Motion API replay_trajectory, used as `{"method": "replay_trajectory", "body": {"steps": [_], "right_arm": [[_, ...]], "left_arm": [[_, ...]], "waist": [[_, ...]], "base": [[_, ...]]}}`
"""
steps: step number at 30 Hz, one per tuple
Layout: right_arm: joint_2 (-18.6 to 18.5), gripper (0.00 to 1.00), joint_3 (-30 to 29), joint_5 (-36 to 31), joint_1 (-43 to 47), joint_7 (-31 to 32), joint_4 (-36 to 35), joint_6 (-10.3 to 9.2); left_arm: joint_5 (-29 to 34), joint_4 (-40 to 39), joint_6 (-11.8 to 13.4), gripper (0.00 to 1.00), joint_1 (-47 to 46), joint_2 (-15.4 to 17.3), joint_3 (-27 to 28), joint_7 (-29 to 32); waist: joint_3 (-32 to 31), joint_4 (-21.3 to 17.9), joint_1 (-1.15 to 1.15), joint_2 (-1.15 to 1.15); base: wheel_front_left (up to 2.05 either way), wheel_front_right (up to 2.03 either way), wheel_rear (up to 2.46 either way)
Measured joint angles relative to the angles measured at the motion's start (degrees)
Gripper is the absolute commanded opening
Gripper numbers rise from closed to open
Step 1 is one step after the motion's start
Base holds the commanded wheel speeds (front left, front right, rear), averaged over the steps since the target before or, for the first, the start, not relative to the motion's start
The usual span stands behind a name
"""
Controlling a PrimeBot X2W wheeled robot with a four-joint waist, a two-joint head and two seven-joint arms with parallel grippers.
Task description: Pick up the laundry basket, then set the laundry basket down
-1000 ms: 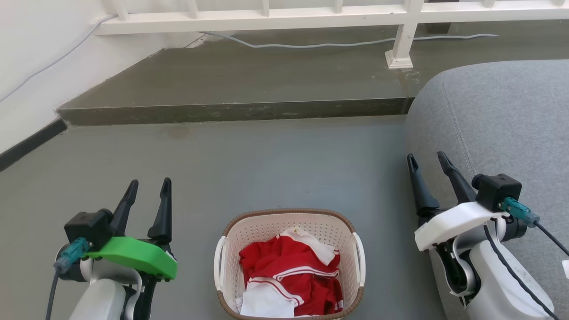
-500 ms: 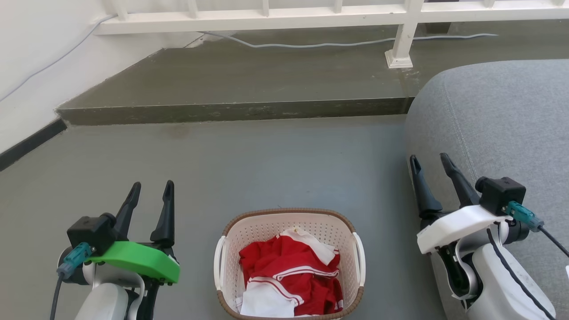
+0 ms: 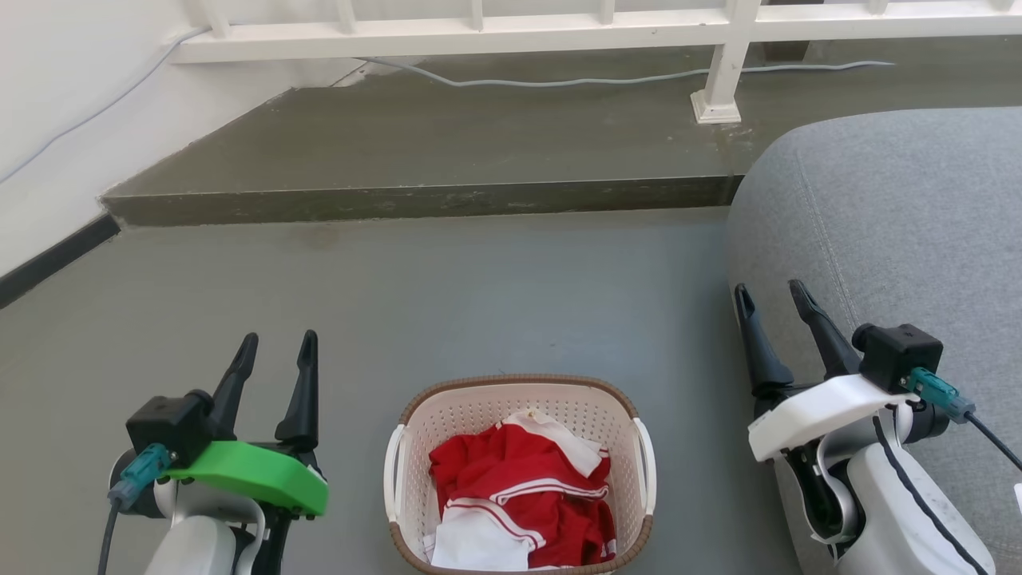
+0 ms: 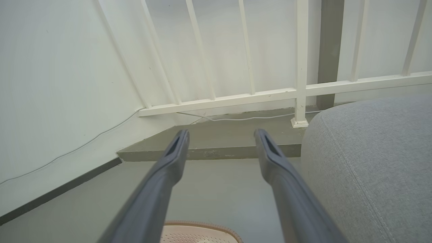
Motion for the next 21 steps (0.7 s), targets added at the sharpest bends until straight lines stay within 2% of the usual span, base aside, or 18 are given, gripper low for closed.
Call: {"method": "replay_trajectory", "body": {"steps": [1,2,10,21], "right_arm": [[0.0,1.00,-0.1,-0.1,0.0,0.0,0.0,0.05],[0.1,0.00,0.0,-0.2,0.1,0.0,0.1,0.03],[1.1,0.00,-0.1,0.7,3.2,0.4,2.7,0.00],[1.6,0.00,-2.7,9.6,3.1,2.7,2.7,0.66]], "left_arm": [[0.0,0.0,-0.1,1.00,0.0,-0.1,0.0,0.0],[0.0,0.1,-0.3,0.00,0.0,-0.3,0.1,0.0],[-0.6,3.0,-0.4,0.00,2.1,-1.3,0.0,0.7],[-8.7,3.1,-0.4,0.00,2.1,-1.9,2.0,3.1]], "waist": [[0.0,0.0,0.00,0.00],[0.0,0.0,0.00,0.00],[-0.1,0.0,0.00,0.00],[-0.3,0.1,0.00,0.00]], "base": [[0.00,0.00,0.00],[0.00,0.00,0.00],[0.00,0.00,0.00],[0.00,0.00,0.00]]}}
